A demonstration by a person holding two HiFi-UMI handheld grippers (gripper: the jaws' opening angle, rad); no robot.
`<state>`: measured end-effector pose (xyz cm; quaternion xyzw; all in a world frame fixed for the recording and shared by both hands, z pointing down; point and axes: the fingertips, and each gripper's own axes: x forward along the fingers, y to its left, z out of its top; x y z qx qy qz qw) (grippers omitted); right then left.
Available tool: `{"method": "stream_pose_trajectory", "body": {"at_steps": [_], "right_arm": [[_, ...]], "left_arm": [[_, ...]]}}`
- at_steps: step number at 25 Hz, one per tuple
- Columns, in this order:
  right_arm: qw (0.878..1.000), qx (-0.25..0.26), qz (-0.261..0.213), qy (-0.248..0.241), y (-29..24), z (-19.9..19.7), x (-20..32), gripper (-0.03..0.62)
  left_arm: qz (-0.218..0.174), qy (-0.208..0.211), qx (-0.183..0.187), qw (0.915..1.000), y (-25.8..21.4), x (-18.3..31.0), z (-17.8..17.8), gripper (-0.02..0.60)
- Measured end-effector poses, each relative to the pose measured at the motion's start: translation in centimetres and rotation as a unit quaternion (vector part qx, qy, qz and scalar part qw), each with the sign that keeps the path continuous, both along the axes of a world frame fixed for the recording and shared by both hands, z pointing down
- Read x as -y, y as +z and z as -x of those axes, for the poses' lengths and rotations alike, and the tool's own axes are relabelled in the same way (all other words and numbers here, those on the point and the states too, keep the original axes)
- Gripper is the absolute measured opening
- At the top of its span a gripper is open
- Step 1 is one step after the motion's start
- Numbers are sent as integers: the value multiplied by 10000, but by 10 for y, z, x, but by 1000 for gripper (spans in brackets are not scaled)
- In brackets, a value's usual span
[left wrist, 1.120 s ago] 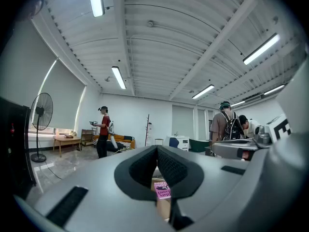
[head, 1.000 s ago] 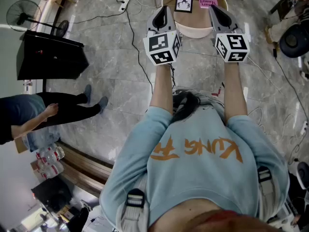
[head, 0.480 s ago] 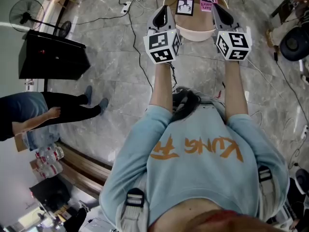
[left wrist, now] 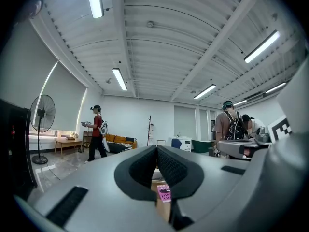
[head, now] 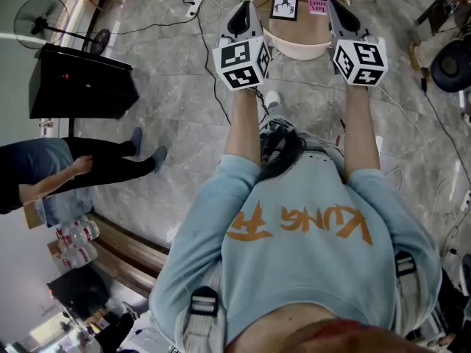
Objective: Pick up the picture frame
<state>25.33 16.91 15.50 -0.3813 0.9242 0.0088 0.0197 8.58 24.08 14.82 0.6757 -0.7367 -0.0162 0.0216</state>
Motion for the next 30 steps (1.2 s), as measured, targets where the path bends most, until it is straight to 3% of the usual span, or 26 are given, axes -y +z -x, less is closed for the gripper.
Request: {"method": "stream_pose_trajectory", "body": {"at_steps": [8, 13, 23, 30], "right_arm": [[9998, -7, -188, 82, -1, 17, 38, -3], [9996, -126, -240, -34, 3, 57, 82, -3], [9987, -309, 374, 142, 55, 122, 194, -3], [9925, -519, 1043, 378, 121, 168, 280, -3]], "left_arm": [[-166, 99, 52, 9998, 4, 35, 24, 20], [-147, 79, -120, 9998, 17, 85, 59, 20], [517, 316, -411, 9973, 76, 206, 124, 20], [1178, 582, -622, 9894, 140, 300, 167, 20]]}}
